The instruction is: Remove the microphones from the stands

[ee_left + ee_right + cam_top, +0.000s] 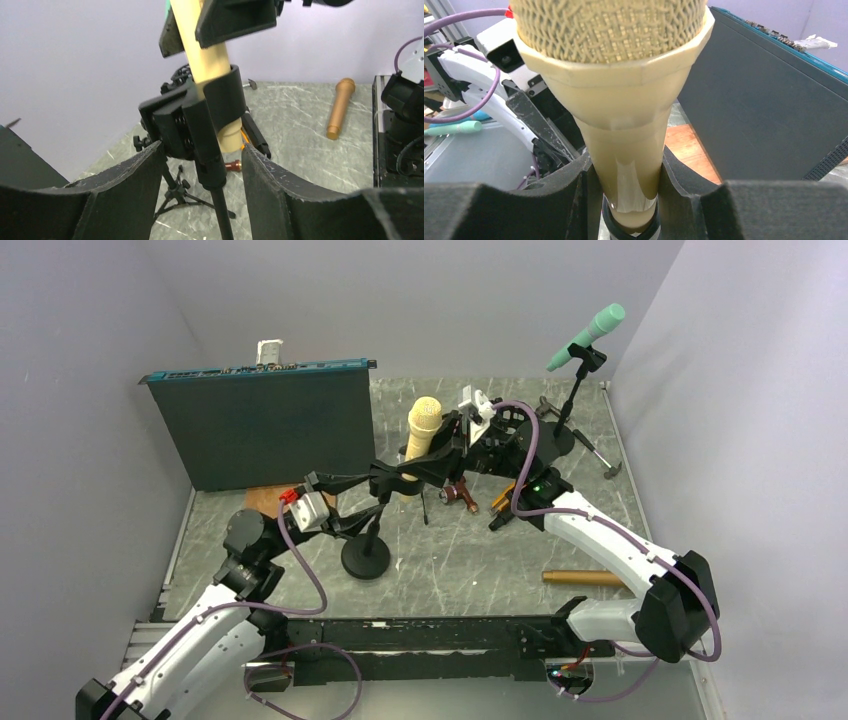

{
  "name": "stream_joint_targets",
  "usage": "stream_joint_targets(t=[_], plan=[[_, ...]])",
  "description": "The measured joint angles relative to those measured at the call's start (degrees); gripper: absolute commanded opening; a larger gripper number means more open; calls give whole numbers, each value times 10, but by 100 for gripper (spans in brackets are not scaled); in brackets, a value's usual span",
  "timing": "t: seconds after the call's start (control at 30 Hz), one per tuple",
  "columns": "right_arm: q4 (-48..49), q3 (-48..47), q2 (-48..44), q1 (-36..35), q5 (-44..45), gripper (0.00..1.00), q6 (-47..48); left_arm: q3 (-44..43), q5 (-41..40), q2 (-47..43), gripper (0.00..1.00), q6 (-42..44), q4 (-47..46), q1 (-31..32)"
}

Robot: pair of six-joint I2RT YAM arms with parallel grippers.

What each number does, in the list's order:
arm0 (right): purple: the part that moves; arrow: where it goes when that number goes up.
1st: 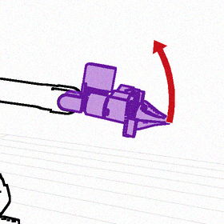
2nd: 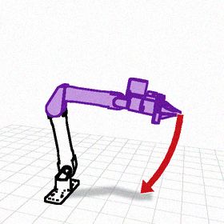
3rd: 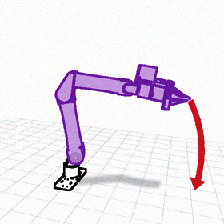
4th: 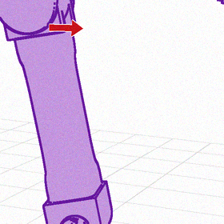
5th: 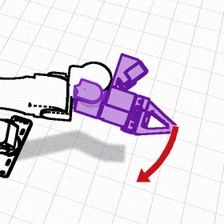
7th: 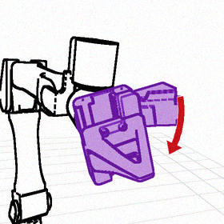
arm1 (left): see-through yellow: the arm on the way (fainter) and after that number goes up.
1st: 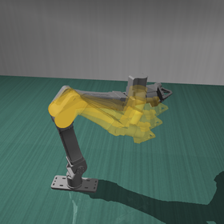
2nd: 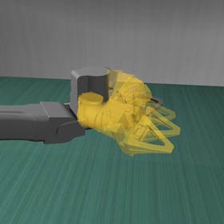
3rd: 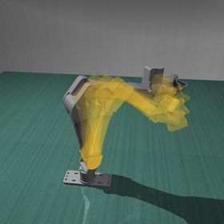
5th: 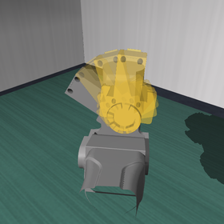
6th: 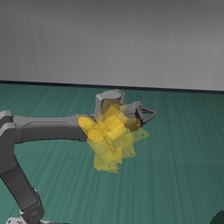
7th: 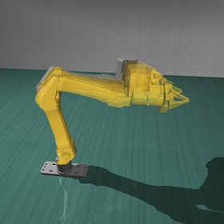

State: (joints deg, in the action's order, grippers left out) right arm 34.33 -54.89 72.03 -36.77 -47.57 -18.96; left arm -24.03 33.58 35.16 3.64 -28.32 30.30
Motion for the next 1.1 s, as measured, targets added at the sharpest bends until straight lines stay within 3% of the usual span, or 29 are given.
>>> stream_joint_targets(t=[0.43,0.67,1.0,1.1], plan=[[1,0,0,-2,-12,0,1,-7,-16,-17,60,-48,-10,-9],[3,0,2,-2,-23,0,3,-62,48,45,63,-75,2,-39],[2,0,2,-2,-25,0,6,-65,131,105,53,-144,-59,-72],[1,-1,2,-2,-28,0,6,-65,141,112,58,-154,-72,-75]])
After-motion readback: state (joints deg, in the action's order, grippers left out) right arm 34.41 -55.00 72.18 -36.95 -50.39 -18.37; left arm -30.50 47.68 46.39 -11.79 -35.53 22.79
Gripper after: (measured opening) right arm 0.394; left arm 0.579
